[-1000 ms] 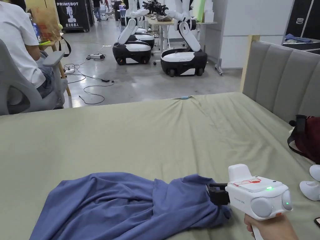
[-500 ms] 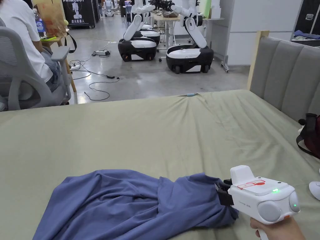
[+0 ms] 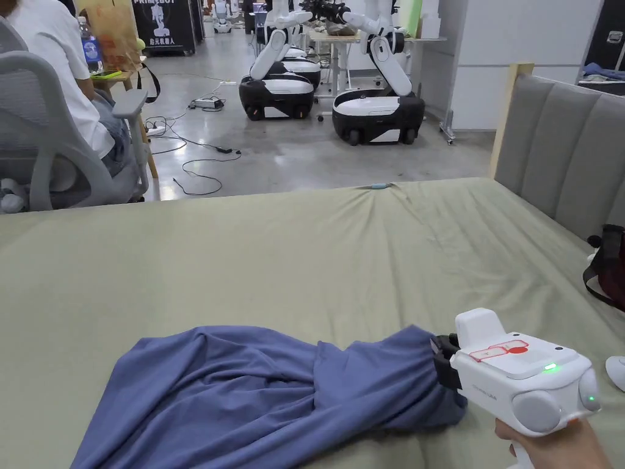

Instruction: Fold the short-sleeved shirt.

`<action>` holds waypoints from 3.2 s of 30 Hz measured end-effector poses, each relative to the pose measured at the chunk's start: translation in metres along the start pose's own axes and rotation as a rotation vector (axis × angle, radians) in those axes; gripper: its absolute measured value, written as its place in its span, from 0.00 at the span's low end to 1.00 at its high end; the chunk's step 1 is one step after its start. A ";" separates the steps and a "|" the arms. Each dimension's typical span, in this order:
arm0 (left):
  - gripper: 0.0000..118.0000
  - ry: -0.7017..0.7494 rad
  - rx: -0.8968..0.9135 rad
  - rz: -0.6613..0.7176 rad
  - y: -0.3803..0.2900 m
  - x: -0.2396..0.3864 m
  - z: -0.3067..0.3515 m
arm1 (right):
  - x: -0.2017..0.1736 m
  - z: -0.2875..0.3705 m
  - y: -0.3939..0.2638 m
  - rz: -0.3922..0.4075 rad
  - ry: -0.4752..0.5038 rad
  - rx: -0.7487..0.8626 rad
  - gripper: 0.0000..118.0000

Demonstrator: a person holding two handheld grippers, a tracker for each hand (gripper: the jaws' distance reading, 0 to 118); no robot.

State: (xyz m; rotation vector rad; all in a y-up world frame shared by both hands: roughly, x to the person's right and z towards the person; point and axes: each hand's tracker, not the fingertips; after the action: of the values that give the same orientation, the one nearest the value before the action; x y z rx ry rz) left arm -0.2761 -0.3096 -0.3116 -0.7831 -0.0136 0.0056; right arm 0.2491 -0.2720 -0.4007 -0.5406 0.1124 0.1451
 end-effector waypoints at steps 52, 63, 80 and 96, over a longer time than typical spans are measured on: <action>0.04 0.292 0.653 -0.104 0.474 0.015 0.138 | 0.018 0.111 0.458 0.061 -0.343 0.600 0.02; 0.04 0.271 0.478 -0.079 0.424 0.028 0.037 | 0.035 0.017 0.384 -0.004 -0.326 0.424 0.02; 0.04 0.195 0.344 -0.140 0.225 0.041 0.101 | 0.000 0.111 0.184 0.068 -0.322 0.159 0.02; 0.54 0.137 0.014 0.015 -0.052 0.006 0.069 | -0.045 0.125 -0.092 -0.003 -0.099 -0.174 0.37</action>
State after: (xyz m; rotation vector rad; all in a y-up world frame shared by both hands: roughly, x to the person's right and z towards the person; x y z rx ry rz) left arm -0.2710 -0.2979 -0.2261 -0.7684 0.1216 -0.0336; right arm 0.2282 -0.2899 -0.2417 -0.7060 0.0023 0.1798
